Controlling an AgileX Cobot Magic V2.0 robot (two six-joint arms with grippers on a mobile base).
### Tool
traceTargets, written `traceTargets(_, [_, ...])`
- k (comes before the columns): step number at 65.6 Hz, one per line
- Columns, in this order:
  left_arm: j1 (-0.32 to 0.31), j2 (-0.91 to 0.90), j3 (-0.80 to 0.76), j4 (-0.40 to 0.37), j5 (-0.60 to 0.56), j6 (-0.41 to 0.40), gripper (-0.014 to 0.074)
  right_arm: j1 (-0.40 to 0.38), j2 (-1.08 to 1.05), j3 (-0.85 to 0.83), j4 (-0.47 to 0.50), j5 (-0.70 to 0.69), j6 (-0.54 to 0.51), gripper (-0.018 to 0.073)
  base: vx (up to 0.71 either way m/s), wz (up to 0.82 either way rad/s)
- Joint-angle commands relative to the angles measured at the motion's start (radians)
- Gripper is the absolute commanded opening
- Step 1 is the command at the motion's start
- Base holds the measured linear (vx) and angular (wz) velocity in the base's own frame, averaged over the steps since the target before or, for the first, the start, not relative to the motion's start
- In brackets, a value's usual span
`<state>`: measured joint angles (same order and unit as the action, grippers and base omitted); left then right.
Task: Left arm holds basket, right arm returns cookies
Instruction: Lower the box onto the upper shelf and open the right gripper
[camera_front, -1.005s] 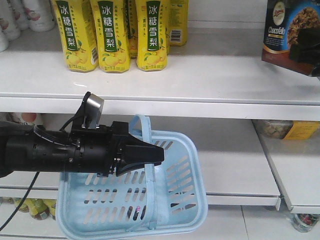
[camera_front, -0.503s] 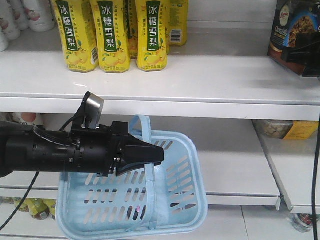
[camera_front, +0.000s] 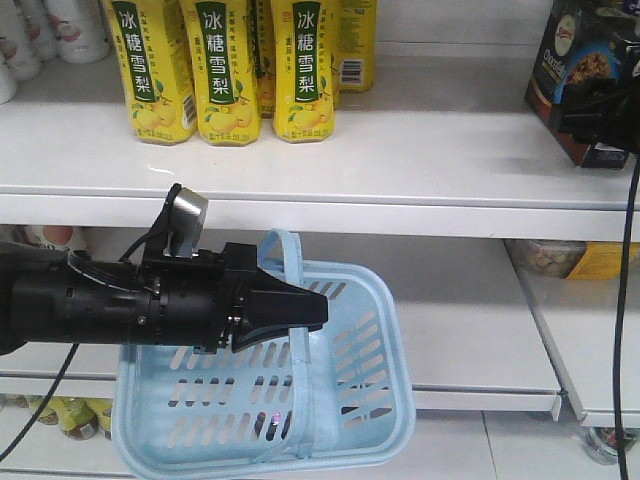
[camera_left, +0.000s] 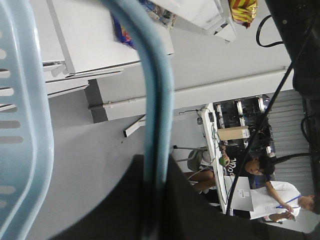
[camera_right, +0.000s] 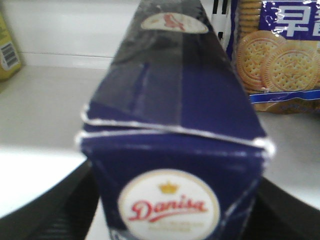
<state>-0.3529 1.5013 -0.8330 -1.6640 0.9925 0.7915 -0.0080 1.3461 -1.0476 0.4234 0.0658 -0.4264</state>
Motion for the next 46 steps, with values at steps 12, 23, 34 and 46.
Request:
traceTargets(12, [-0.004,-0.041,-0.034,-0.109,0.053,0.007,-0.0003,-0.002,-0.045,-0.049,0.003,0.017,-0.007,0.0578,0.0,0.0])
traceTargets(23, [-0.004,-0.041,-0.034,-0.109,0.053,0.007,-0.0003,-0.002,-0.055,-0.049,0.003,0.063,-0.006,0.0578,0.0,0.0])
traceTargets(34, [-0.004,-0.041,-0.034,-0.109,0.053,0.007,-0.0003,-0.003,-0.075,-0.048,0.002,0.105,-0.005,0.0578,0.0,0.0])
traceTargets(46, [-0.004,-0.041,-0.034,-0.109,0.053,0.007,-0.0003,-0.003,-0.108,-0.048,-0.002,0.129,-0.005,0.0578,0.0,0.0])
